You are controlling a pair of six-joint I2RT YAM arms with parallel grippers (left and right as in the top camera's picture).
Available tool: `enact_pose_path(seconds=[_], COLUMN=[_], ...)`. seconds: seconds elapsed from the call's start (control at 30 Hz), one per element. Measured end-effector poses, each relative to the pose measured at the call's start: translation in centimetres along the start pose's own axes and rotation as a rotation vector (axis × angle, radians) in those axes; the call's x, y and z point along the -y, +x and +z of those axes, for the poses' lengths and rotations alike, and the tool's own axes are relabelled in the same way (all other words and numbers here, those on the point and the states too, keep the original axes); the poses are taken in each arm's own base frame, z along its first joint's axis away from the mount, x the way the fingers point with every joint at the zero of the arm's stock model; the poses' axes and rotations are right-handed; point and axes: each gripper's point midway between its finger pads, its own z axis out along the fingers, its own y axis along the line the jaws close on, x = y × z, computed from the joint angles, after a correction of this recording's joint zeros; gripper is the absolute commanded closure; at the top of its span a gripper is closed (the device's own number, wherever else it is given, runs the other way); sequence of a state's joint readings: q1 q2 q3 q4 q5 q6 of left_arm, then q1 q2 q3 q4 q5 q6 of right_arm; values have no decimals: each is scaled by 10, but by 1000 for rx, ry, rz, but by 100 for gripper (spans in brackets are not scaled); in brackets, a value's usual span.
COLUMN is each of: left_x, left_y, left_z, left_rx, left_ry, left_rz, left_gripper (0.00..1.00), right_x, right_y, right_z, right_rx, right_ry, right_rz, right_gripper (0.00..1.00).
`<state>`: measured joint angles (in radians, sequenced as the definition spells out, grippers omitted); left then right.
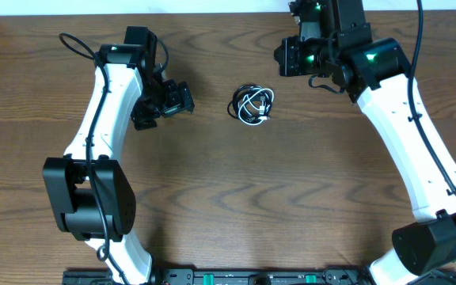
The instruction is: Untangle cables
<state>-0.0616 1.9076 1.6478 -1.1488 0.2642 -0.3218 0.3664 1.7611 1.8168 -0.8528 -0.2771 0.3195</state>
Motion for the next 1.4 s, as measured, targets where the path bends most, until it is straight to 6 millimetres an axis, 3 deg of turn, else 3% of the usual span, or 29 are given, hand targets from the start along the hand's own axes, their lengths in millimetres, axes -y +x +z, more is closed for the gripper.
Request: enact_pose_path(seconds=[0.07,0.2,0.33,0.4,0.43,0.57,0.73,0.87,1.13,1.4], left_x=[0,0,0,0,0,0,0,0,0,0], left_y=[0,0,0,0,0,0,0,0,0,0], left_z=[0,0,0,0,0,0,0,0,0,0], left_rx=[0,0,0,0,0,0,0,0,0,0], left_ry=[0,0,0,0,0,0,0,0,0,0], left_rz=[0,0,0,0,0,0,0,0,0,0], left_gripper=[2,2,2,2,2,2,2,2,2,2], right_x=[8,26,49,63,70,96,115,117,113,108], right_y=[4,18,47,66,76,115,149,153,141,135], right_z=[6,25,63,85,97,137,166,176,185,190], right_rx=[-16,-70,-187,-259,-294,-413,-503,-505,-451,-421], right_ry=[35,94,151,182,197,249,283,271,240,234], right_rz=[10,34,65,85,106,163,205,217,210,194], right_gripper=[53,42,46,60,61,59,60,60,64,80])
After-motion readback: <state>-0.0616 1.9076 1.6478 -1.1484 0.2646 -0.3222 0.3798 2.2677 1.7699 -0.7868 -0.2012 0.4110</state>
